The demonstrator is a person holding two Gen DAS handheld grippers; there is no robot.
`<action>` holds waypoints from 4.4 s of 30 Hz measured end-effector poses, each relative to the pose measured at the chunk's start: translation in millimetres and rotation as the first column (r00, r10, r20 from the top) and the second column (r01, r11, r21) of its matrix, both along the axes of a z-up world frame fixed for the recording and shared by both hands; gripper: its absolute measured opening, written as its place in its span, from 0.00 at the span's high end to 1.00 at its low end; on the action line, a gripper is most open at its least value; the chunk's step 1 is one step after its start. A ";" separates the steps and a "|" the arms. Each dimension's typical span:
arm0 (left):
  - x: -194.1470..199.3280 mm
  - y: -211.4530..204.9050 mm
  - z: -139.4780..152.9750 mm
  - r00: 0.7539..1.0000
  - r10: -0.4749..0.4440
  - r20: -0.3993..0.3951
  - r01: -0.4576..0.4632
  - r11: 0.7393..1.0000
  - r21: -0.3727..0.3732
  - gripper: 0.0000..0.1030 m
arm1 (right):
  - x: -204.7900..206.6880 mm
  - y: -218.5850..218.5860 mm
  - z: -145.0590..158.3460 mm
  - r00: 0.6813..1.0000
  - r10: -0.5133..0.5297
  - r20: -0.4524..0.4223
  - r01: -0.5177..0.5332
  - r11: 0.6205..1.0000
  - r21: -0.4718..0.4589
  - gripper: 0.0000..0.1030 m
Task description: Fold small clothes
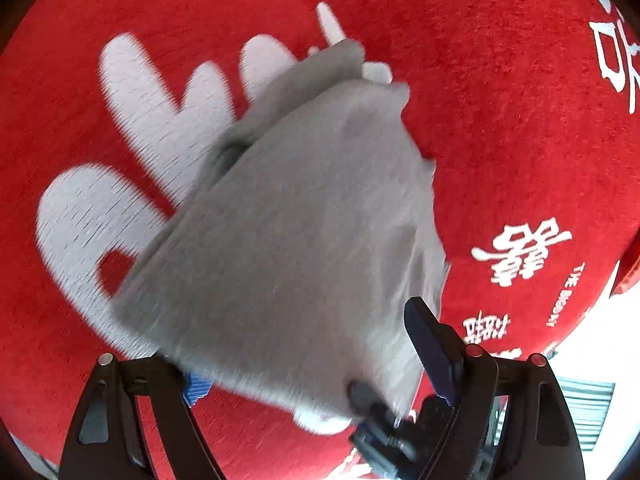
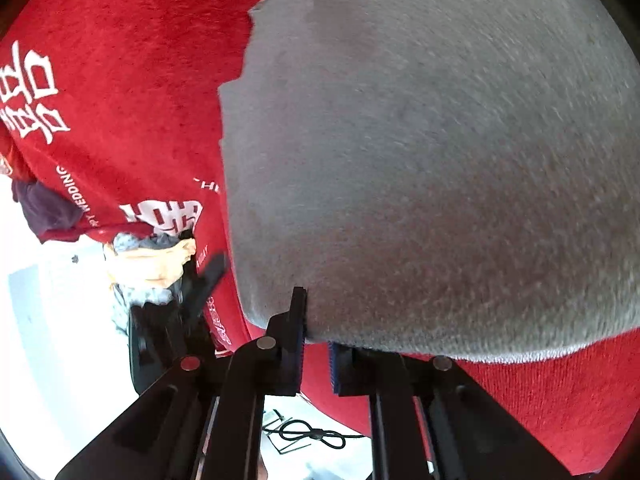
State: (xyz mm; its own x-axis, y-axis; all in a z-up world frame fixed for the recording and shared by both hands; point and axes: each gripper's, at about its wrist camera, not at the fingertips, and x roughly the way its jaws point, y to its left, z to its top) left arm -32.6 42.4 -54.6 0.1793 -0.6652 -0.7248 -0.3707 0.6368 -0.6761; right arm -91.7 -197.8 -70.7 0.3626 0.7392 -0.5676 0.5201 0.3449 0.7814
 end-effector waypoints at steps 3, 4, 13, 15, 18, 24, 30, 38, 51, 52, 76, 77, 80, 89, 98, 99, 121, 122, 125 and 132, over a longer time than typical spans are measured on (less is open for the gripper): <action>12.1 -3.0 3.8 0.999 0.011 0.046 -0.015 0.996 0.092 0.18 | 1.6 0.2 1.2 0.999 0.032 0.005 -0.032 0.999 -0.010 0.90; 15.1 0.3 3.0 0.998 0.013 0.057 -0.020 0.993 0.120 0.18 | 1.9 1.3 0.1 0.999 0.047 0.004 -0.047 0.999 -0.014 0.90; 24.6 3.3 8.5 0.987 -0.114 0.113 0.078 0.955 0.285 0.82 | 7.7 4.9 8.0 0.978 0.206 -0.022 -0.207 0.974 -0.087 0.86; 24.8 -3.3 15.6 0.974 -0.179 0.140 0.122 0.931 0.345 0.84 | 11.1 5.0 19.1 0.963 0.268 -0.022 -0.269 0.954 -0.133 0.83; 22.7 -21.6 31.4 0.928 -0.317 0.194 0.198 0.863 0.465 0.84 | 20.6 1.9 40.7 0.935 0.354 -0.009 -0.348 0.913 -0.214 0.64; 9.2 -64.8 52.6 0.775 -0.580 0.251 0.282 0.672 0.685 0.84 | 81.5 -4.0 78.1 0.886 0.463 0.024 -0.428 0.837 -0.340 0.34; -3.0 -81.2 59.9 0.658 -0.707 0.259 0.315 0.571 0.758 0.84 | 188.2 45.7 71.3 0.768 0.640 -0.033 -0.625 0.737 -0.258 0.23; -11.7 -90.9 64.4 0.602 -0.749 0.277 0.311 0.539 0.783 0.84 | 251.5 161.0 42.7 0.466 0.849 -0.250 -0.867 0.380 -0.323 0.21; -10.0 -91.0 79.4 0.608 -0.729 0.314 0.293 0.574 0.765 0.84 | 243.1 158.3 24.0 0.448 0.840 -0.305 -0.845 0.286 -0.452 0.86; -11.3 -94.3 86.4 0.597 -0.733 0.325 0.294 0.577 0.762 0.84 | 241.5 146.4 30.4 0.484 0.834 -0.264 -0.827 0.338 -0.449 0.86; -123.6 -348.4 114.7 0.123 -0.916 0.383 0.591 0.378 0.713 0.84 | 52.5 -222.2 86.2 0.947 0.265 0.181 -0.186 0.913 -0.364 0.86; -129.1 -356.6 103.9 0.114 -0.924 0.365 0.606 0.356 0.712 0.84 | 47.5 -228.0 71.1 0.956 0.253 0.149 -0.183 0.910 -0.372 0.86; -139.0 -370.6 72.9 0.093 -0.945 0.313 0.638 0.298 0.710 0.84 | 33.1 -247.3 22.8 0.975 0.214 0.066 -0.175 0.911 -0.373 0.86; -133.3 -356.0 77.4 0.172 -0.954 0.245 0.624 0.298 0.722 0.34 | 15.9 -258.1 -3.8 0.987 0.159 0.024 -0.138 0.912 -0.386 0.55; -89.8 -291.7 114.0 0.341 -0.914 0.220 0.588 0.390 0.708 0.34 | -26.4 -256.4 55.0 0.992 0.124 0.032 -0.099 0.901 -0.423 0.52; -81.0 -282.3 113.4 0.371 -0.905 0.206 0.575 0.398 0.715 0.34 | -31.8 -254.5 61.3 0.990 0.132 0.047 -0.102 0.905 -0.412 0.52; -34.3 -194.2 20.4 0.517 -0.856 -0.001 0.690 0.417 0.592 0.31 | -103.6 -229.8 -1.9 0.995 0.074 -0.065 -0.085 0.978 -0.193 0.93; -34.0 -191.9 20.0 0.517 -0.856 -0.003 0.693 0.416 0.589 0.31 | -104.8 -228.2 4.6 0.994 0.093 -0.065 -0.106 0.969 -0.225 0.90; -33.0 -186.4 25.0 0.521 -0.853 -0.019 0.696 0.412 0.588 0.31 | -105.7 -222.2 16.0 0.991 0.114 -0.071 -0.129 0.956 -0.263 0.88; -33.9 -178.5 33.7 0.568 -0.820 -0.075 0.708 0.440 0.552 0.31 | -102.5 -225.7 29.4 0.991 0.086 -0.103 -0.113 0.948 -0.298 0.74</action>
